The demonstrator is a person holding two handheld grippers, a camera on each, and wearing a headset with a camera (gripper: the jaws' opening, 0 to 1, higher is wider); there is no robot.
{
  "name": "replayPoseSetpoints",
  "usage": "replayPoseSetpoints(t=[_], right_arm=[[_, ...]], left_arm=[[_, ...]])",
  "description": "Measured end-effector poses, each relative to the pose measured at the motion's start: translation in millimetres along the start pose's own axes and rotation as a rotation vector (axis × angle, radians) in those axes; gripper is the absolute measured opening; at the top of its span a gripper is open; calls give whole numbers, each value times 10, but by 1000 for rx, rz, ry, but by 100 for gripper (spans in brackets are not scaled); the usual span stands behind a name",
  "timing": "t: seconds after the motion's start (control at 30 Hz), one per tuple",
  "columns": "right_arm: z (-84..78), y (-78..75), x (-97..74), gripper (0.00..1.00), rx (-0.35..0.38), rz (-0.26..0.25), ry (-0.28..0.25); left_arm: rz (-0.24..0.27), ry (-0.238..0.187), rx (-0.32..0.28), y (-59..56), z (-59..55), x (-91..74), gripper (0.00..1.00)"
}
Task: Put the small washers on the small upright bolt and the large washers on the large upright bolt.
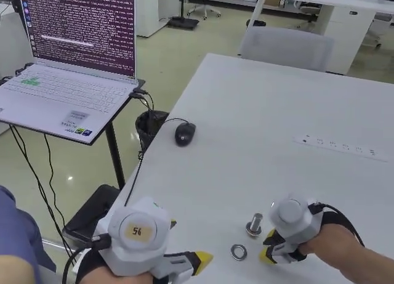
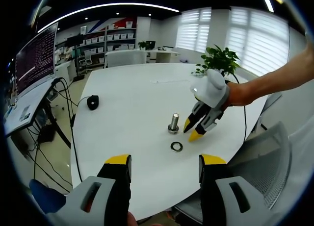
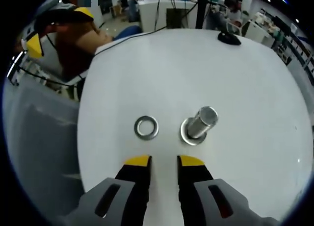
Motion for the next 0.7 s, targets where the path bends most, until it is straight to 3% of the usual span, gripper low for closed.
replayPoseSetpoints(t=[0.17,0.37,0.47,0.7], right_arm=[[125,109,79,22,-60,22,-13],[260,136,165,23,-87,32,-26],[290,158,197,24,-128,34,-17],[308,168,200,26,-145,37,-9]], left_arm=[[0,2,1,2,0,-8,55],[6,0,-1,23,3,-26,55],[5,2,-2,24,-1,-23,55],[-1,0,0,-1,18,5,55]])
Point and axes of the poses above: the centre of the closed fingertips' face, and the gripper's own axes: x roughly forward along the fingers, y roughly to its left, z roughly out of its top, the point moved 4 cm from there along -x, roughly backward along the fingers
